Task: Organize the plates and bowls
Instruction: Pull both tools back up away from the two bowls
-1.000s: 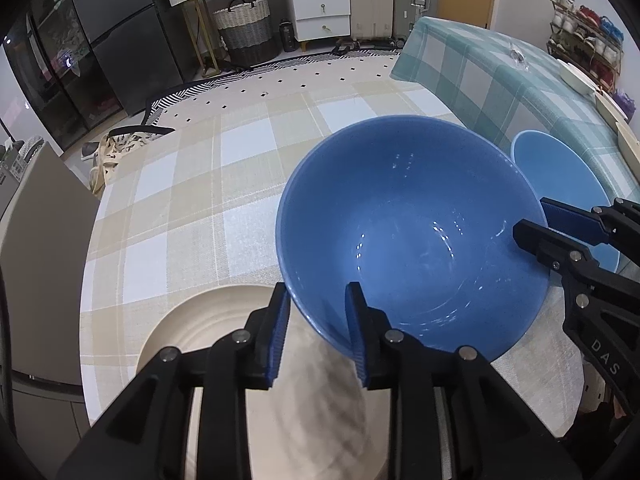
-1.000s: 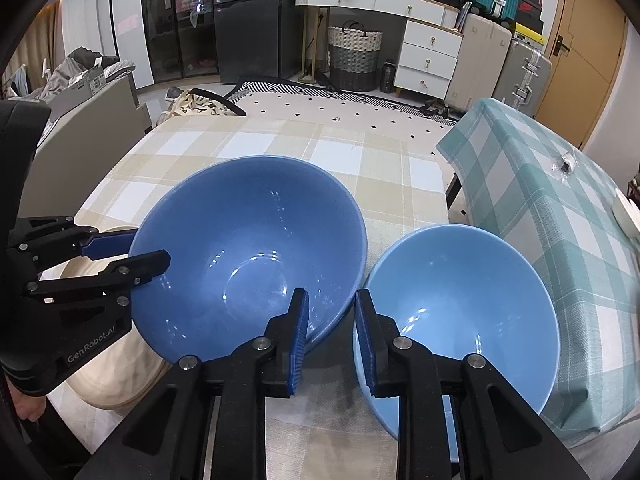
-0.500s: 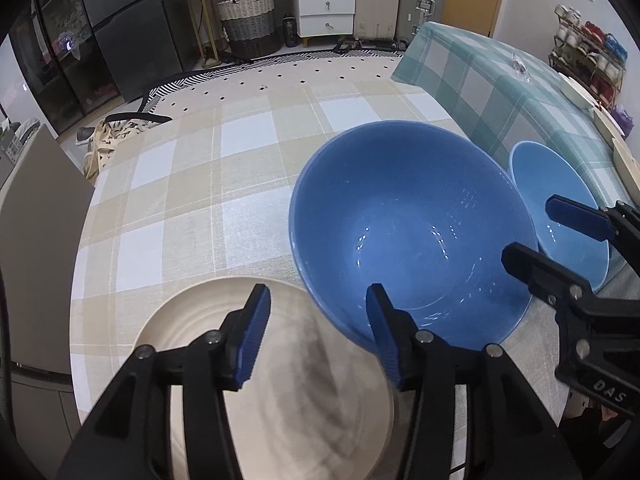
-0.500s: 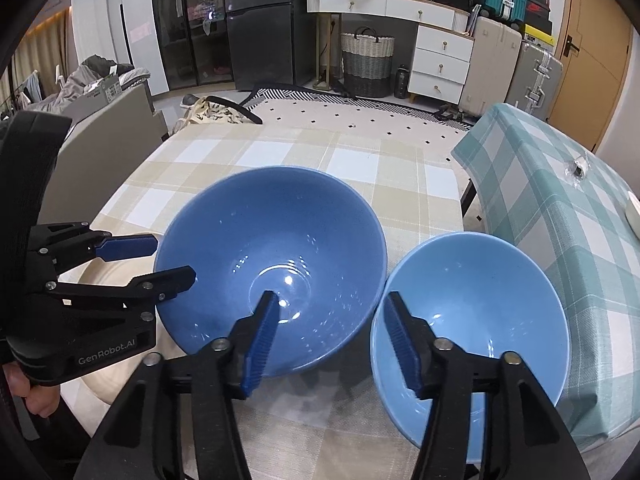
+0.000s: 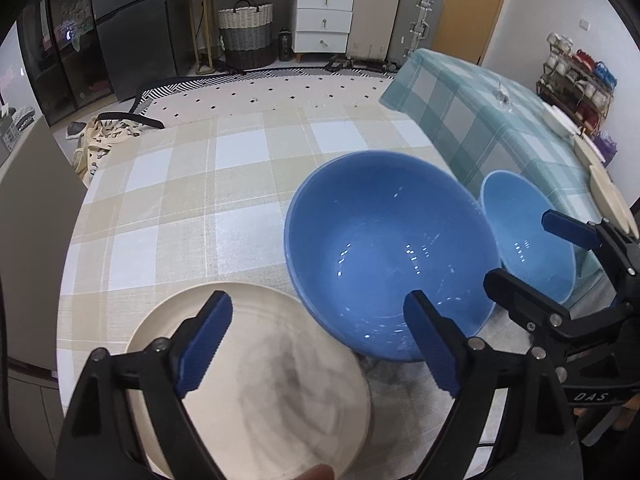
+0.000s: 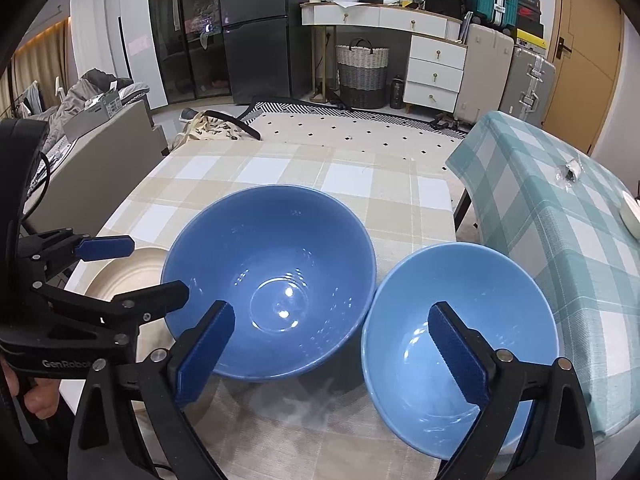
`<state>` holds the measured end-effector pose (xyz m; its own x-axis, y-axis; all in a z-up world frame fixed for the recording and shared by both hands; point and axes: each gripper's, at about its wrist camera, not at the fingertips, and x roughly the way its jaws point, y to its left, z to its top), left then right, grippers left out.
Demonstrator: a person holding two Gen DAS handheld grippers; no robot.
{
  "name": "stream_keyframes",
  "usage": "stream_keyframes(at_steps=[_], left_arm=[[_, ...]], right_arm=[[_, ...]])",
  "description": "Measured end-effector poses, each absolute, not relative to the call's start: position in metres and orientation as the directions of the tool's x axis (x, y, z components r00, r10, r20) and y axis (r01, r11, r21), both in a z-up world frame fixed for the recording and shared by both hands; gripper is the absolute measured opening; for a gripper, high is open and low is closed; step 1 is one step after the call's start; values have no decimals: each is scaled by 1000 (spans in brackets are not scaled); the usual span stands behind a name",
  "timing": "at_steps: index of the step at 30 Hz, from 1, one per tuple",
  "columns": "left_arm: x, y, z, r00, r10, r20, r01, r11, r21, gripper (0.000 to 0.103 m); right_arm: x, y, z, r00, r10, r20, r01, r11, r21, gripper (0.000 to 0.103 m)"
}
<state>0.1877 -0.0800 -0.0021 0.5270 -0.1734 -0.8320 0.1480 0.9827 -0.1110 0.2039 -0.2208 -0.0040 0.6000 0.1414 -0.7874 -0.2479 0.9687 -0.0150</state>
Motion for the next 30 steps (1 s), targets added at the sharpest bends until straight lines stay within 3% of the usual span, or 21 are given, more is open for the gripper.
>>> stream_keyframes(at_steps=[5, 20, 30], left_arm=[[185, -80, 6, 555, -180, -812, 146, 982, -118, 103], [166, -113, 15, 568, -236, -789, 243, 963, -113, 103], [163, -151, 10, 528, -285, -800, 304, 943, -135, 103]], right_arm=[[199, -229, 7, 622, 143, -770, -235, 972, -9, 102], [171, -288, 37, 696, 93, -712, -104, 994, 28, 102], [157, -338, 33, 693, 29, -720, 0, 999, 40, 102]])
